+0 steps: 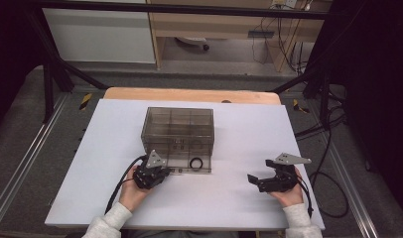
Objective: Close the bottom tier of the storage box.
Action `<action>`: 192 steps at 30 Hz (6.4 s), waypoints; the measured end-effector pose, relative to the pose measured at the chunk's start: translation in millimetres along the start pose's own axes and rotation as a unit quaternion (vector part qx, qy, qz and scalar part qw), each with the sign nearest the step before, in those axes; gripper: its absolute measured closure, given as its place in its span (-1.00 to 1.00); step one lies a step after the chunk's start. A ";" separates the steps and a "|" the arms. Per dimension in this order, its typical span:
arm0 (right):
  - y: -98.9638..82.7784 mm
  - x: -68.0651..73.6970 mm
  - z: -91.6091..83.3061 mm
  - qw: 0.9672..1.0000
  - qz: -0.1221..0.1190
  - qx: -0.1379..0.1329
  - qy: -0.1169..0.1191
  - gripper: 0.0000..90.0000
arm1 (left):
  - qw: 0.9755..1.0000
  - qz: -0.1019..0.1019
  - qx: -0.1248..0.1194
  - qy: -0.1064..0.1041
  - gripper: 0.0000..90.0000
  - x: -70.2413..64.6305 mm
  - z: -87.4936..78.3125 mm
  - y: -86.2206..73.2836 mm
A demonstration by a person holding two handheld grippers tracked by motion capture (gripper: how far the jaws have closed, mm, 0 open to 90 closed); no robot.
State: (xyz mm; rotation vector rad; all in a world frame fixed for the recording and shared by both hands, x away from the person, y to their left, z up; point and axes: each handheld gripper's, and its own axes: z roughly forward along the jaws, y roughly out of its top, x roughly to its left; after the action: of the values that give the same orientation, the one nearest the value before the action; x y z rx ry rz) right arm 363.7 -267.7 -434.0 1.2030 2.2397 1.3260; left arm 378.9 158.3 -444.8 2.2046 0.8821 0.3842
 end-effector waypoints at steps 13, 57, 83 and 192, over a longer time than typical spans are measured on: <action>0.0 -0.1 0.0 1.000 0.000 0.000 0.000 -0.99 | 1.000 0.000 -0.004 0.006 1.00 1.7 1.4 0.7; 0.1 -0.2 0.0 1.000 0.001 0.000 0.000 -0.99 | 0.999 -0.008 -0.013 0.028 1.00 12.7 6.1 0.9; 0.2 0.0 0.1 1.000 0.001 0.000 0.000 -0.99 | 0.999 -0.011 -0.021 0.040 1.00 17.7 9.1 2.2; 0.3 -0.5 -0.1 1.000 0.003 -0.002 0.001 -0.99 | 0.995 -0.029 -0.045 0.082 1.00 35.4 23.6 8.8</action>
State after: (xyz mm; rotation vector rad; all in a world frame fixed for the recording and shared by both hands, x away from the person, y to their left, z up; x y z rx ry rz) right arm 364.1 -268.0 -433.8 1.2073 2.2357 1.3348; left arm 420.5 166.2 -454.6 2.0822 0.9936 0.5732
